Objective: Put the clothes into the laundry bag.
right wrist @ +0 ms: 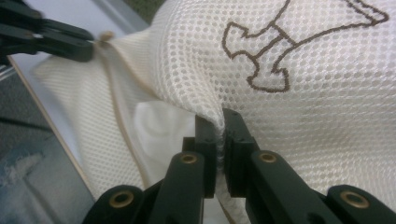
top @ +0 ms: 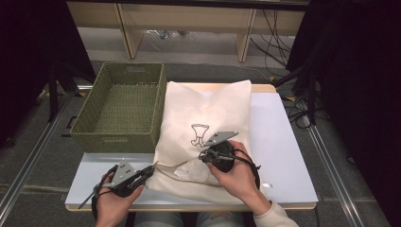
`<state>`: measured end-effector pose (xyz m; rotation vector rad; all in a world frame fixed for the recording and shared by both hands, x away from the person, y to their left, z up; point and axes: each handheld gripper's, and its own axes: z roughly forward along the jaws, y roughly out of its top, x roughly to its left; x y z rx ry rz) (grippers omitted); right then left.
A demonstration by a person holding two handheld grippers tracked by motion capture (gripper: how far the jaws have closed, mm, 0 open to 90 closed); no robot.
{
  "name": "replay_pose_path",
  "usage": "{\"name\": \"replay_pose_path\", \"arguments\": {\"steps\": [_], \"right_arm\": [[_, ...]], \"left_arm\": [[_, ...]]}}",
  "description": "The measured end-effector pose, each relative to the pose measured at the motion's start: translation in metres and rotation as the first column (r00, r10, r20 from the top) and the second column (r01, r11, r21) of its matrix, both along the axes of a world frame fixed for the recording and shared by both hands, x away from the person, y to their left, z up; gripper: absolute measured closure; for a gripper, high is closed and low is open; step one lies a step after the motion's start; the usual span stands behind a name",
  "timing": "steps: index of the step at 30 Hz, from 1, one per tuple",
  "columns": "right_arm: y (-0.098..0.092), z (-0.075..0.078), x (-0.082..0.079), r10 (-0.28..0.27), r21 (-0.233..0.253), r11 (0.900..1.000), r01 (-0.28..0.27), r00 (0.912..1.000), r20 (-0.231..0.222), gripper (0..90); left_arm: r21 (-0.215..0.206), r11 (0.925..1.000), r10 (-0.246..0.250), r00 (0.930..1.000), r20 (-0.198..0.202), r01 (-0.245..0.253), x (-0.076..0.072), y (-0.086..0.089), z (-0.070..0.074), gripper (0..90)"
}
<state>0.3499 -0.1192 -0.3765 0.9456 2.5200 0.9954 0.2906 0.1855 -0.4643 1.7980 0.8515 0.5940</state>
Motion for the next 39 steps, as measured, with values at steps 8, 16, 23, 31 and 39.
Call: {"name": "replay_pose_path", "arguments": {"steps": [8, 16, 23, 31, 39], "right_arm": [[0.001, -0.001, 0.001, 0.020, 0.019, 1.000, -0.019, 0.9998, -0.004, 86.1], [0.005, -0.002, 0.002, -0.003, 0.033, 0.999, 0.003, 0.9997, -0.024, 85.7], [0.008, -0.002, 0.006, 0.006, 0.042, 0.999, -0.005, 0.9995, -0.031, 86.1], [0.006, -0.003, 0.010, -0.011, 0.070, 0.997, 0.014, 0.9987, -0.049, 85.9], [0.007, -0.003, 0.013, -0.039, 0.089, 0.995, 0.044, 0.9976, -0.058, 87.5]], "left_arm": [[0.009, 0.9976, 0.069, 0.9973, -0.023, -0.069, -0.003, 0.008, -0.010, 76.8], [0.031, 0.9892, -0.143, 0.9896, -0.016, 0.143, -0.011, -0.038, 0.019, 61.8], [0.190, 0.9421, -0.270, 0.9611, -0.056, 0.276, -0.001, -0.122, 0.000, 44.9], [0.262, 0.9463, -0.186, 0.9819, -0.038, 0.189, 0.020, -0.151, -0.017, 34.2], [0.207, 0.9747, -0.090, 0.9956, 0.023, 0.084, 0.042, -0.154, -0.021, 65.4]]}}
